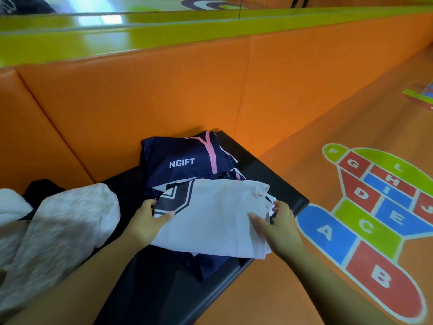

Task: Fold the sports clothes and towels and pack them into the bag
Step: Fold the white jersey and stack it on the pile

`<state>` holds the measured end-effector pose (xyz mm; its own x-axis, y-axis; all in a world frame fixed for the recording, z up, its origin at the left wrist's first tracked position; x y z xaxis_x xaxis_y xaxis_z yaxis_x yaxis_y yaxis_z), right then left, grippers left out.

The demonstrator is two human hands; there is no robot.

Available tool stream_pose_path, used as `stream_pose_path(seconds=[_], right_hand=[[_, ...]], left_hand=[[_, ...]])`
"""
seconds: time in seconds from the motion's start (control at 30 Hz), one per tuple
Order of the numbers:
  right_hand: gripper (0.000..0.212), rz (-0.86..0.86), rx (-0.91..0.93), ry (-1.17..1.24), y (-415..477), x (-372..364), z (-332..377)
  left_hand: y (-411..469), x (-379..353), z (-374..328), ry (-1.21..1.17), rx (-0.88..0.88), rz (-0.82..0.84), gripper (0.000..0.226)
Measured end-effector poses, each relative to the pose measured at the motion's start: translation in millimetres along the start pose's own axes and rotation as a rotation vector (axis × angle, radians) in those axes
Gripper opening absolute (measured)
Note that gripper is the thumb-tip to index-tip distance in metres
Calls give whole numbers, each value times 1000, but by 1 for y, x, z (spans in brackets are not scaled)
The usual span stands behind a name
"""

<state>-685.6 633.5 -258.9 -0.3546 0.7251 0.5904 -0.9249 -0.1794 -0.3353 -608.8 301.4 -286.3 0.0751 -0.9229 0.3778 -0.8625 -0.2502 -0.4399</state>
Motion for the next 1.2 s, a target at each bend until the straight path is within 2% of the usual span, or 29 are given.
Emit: stream_pose_path(seconds=[0.1,0.17,0.23,0.4,0.6,0.67,0.77,0.87,1.07,1.2], right_hand=[[64,118,-43,181,-8,-19,-13],[77,158,-93,219,-10,-26,-18],[79,163,-125,196,-8,-27,-19],[46,149,-172,110,-8,-23,-1],[42,179,-195,199,-10,-21,14],[43,162,-177,220,-10,-20,18],[27,173,-109,272,-9,-21,28],[25,205,-59,316,-10,-20,37],[40,188,-14,259,-12,2,45],[35,189,115,191,-15,20,63]], left_hand=[[-4,-6,7,-30,40,-22,41],[-7,-8,7,-49,56,-37,40],[-10,-10,5,-55,68,-26,38],[-7,-4,7,-36,81,20,33],[-11,-7,-12,-167,19,103,11],[-11,-6,-17,-233,2,118,17],[-14,-9,-24,-331,-17,177,30],[-19,-14,-32,-427,-53,221,34],[-27,-11,-44,-461,-143,241,43],[-33,-8,-52,-437,-221,271,62]])
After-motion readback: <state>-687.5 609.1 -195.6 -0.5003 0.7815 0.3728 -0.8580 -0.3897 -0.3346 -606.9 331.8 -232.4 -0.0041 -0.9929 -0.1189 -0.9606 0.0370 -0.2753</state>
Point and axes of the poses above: each hand's wrist, its own y-axis towards the middle knuckle, its own x-axis out of the back of the hand, z = x × y, the point moved 9 cm from there along y, towards the middle knuckle, and after that the axes turned 11 degrees about z, right-handed, at the moved point
